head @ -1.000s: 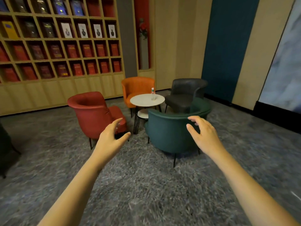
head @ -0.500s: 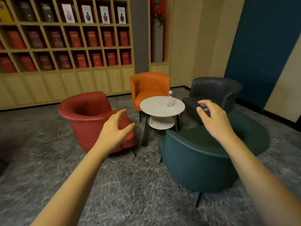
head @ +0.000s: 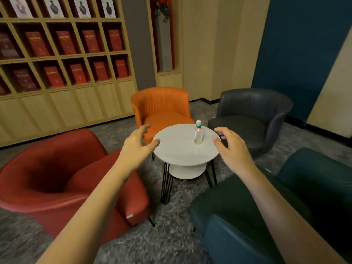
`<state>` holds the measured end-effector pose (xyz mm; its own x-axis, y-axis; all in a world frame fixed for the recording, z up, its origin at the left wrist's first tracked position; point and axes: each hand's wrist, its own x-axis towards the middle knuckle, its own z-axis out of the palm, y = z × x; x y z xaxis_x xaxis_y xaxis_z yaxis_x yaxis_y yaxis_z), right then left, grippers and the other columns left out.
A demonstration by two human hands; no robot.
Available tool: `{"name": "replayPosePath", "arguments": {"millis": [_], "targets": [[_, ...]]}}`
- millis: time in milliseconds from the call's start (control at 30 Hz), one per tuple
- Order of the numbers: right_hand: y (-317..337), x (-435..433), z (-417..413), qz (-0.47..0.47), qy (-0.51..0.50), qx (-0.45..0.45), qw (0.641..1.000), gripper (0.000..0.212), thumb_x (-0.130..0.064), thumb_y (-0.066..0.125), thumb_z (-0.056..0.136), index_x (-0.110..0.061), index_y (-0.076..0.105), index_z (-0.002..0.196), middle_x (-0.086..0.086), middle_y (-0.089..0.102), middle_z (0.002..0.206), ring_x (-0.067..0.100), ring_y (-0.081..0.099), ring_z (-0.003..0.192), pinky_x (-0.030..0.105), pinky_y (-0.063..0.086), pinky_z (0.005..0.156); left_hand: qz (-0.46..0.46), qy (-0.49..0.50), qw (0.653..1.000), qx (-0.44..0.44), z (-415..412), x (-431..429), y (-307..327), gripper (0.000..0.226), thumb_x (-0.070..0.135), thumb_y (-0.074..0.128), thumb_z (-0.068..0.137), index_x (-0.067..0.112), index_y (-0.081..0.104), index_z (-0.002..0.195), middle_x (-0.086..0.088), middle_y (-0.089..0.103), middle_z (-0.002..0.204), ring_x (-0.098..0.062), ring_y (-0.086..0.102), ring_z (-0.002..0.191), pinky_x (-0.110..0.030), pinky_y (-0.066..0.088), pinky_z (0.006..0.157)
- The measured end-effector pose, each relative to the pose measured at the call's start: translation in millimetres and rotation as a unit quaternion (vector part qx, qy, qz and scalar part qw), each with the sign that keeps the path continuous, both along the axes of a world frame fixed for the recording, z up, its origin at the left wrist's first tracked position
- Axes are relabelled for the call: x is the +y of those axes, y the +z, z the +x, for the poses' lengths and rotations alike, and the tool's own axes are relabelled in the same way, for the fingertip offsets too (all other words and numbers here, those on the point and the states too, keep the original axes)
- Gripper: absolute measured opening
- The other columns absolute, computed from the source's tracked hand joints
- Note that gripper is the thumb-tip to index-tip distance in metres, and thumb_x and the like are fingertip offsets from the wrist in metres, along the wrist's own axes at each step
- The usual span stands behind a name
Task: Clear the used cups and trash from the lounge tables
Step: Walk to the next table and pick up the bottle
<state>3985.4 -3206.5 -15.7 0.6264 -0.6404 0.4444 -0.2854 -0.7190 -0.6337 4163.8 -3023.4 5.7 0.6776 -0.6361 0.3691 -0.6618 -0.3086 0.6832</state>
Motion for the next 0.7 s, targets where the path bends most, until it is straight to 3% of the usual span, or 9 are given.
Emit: {"name": "replayPosePath", "arguments": {"millis": [200,500,700], "targets": [[-36,-109,103,0.012,-0.033,0.019,0.999,0.034,-0.03,0.047,0.093,-0.017,0.051,0.123,0.004,0.055,0.125,0.023,0.05,0.115,0.046,0.039,0.096,0.017,-0.051,0.999,0.002,106,-139,-34,0.058,0.026,0.064,0.084,0.015,0.042,0.136,-0.008,0.049,0.135,-0.021,0.049,0.118,-0.025,0.035,0.09],[-31,-281,224,0.034,-0.122,0.022,0.992,0.033,-0.032,0.048,0.092,-0.019,0.05,0.122,0.002,0.056,0.124,0.02,0.05,0.113,0.045,0.041,0.098,0.062,-0.136,0.989,0.014,227,-348,-39,0.056,0.03,0.061,0.086,0.022,0.039,0.137,-0.004,0.048,0.138,-0.02,0.048,0.12,-0.027,0.037,0.09],[-62,-365,292,0.06,-0.162,0.034,0.984,0.035,-0.031,0.051,0.091,-0.02,0.051,0.124,0.003,0.056,0.123,0.019,0.05,0.112,0.042,0.041,0.097,0.105,-0.183,0.976,0.048,313,-472,-70,0.057,0.032,0.06,0.087,0.024,0.038,0.139,-0.005,0.042,0.143,-0.024,0.044,0.127,-0.041,0.039,0.104]]}}
